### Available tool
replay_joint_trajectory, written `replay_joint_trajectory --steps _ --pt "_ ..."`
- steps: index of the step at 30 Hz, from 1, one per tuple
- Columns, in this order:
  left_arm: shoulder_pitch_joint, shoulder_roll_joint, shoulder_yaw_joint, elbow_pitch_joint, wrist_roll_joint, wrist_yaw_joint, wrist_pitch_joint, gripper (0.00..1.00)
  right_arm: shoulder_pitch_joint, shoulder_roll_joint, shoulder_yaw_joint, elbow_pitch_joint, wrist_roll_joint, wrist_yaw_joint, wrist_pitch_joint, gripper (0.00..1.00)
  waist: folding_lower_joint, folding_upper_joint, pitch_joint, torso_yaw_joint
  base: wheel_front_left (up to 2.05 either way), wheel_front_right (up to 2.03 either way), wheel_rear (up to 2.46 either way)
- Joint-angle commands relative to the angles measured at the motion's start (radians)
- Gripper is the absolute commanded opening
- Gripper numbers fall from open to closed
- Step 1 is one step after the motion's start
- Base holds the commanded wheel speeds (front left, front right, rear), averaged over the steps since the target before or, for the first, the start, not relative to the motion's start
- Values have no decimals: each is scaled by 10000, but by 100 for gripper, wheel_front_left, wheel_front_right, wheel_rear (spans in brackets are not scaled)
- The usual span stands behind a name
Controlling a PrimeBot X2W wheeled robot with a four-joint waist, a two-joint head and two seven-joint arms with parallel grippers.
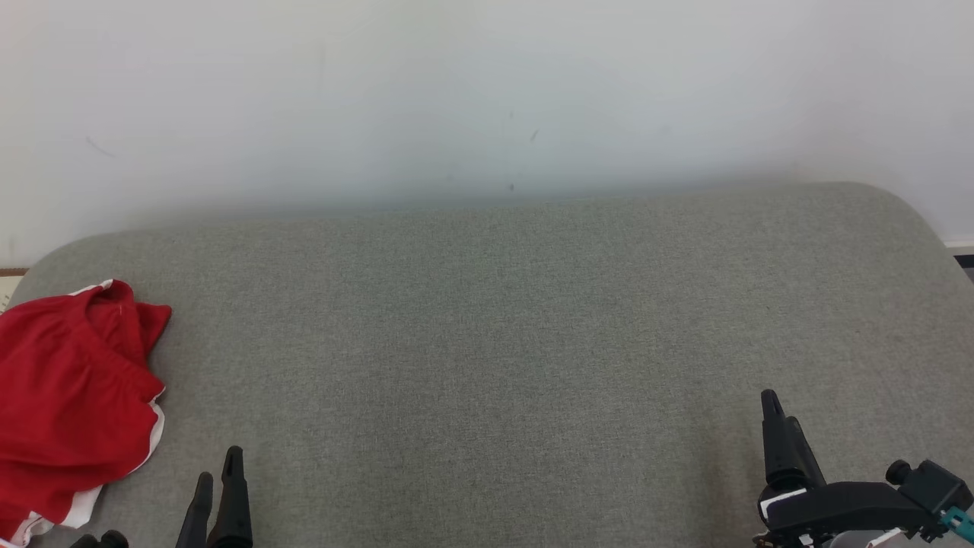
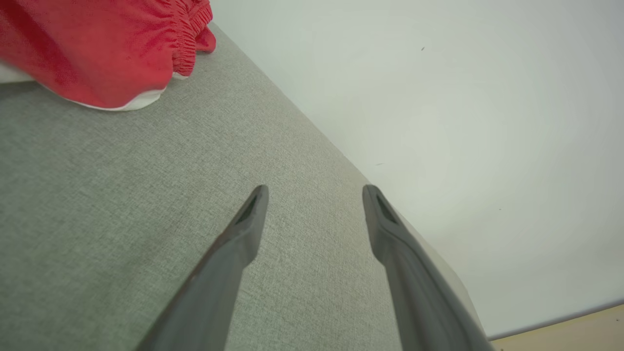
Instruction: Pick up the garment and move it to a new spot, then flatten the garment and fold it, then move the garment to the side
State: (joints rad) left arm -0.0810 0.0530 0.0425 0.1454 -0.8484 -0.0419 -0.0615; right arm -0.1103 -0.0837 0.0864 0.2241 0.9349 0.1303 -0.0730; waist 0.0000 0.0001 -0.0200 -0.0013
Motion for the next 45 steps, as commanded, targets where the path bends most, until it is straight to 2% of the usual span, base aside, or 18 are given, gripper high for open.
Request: replay_joint_trajectory --steps 1,13,23,45 --pt "-19 107 -58 -202 440 52 -105 100 -192 -107 114 -105 -409 3 -114 100 0 -1 -11 -2 0 0 0" --pt "77 379 -381 -233 2330 361 -498 100 -316 -195 533 -35 -2574 3 -371 100 0 -1 -121 -14 0 0 0" --pt "89 566 -513 -141 3534 604 -781 100 -306 -211 820 -162 -3832 4 -459 100 0 -1 -233 -25 0 0 0" --pt "277 757 -641 -362 5284 990 -1317 100 -110 -337 945 -541 -5445 5 -404 100 0 -1 -380 -48 0 0 0"
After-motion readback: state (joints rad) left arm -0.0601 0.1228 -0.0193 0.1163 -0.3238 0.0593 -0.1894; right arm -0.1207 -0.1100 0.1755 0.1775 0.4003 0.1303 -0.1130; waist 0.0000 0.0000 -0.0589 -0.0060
